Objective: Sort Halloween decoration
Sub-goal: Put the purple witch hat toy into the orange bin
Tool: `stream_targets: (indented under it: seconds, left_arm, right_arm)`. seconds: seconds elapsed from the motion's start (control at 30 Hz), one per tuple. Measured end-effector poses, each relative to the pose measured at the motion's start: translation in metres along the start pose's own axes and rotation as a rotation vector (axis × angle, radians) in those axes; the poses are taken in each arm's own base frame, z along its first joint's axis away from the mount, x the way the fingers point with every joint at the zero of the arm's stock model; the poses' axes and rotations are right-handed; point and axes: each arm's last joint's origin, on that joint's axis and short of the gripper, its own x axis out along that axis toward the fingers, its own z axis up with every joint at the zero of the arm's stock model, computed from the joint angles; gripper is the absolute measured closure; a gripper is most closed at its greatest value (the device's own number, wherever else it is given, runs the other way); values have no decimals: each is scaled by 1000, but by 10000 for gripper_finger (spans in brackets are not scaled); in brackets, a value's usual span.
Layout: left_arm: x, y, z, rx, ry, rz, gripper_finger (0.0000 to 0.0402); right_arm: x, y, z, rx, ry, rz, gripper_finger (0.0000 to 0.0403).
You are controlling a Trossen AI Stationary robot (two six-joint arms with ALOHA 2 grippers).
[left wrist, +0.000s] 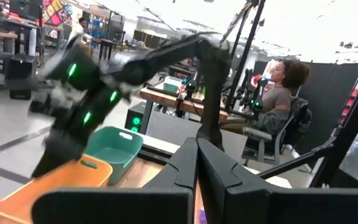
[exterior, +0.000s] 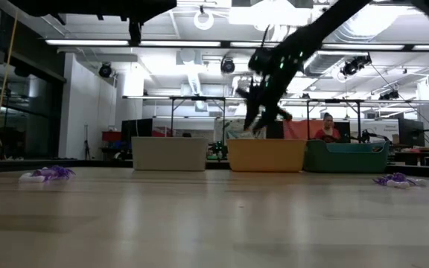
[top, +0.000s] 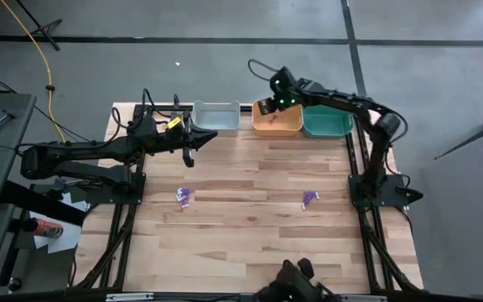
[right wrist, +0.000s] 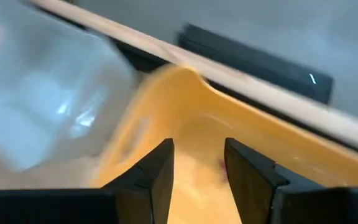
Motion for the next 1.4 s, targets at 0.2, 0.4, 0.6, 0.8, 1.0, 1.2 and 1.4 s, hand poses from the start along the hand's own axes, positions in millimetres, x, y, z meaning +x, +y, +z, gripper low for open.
stream_targets:
  seconds: [0.2,0.4,0.6,0.8,1.0,1.2,1.4]
  left_arm:
    - [0,1,-4,-3,41,10,401]
    - [0,1,-4,-3,43,11,401]
    - [0,1,-5,-3,48,12,401]
    - [0,1,-5,-3,50,13,401]
    - [0,1,-5,-4,57,10,401]
    - [0,1,-6,-4,58,11,401]
    - [0,1,-6,-4,58,9,401]
  right_arm:
    - [-68,36,-2,-283,-46,234,265]
    - [-110,66,-36,-463,-110,377,265]
    - [-117,65,-106,-373,-224,545,291]
    - [-140,68,-129,-380,-522,767,389]
    - [-148,72,-125,-470,-623,774,396]
    - [-151,73,-123,-509,-643,777,401]
    - [-150,73,-123,-508,-639,775,402]
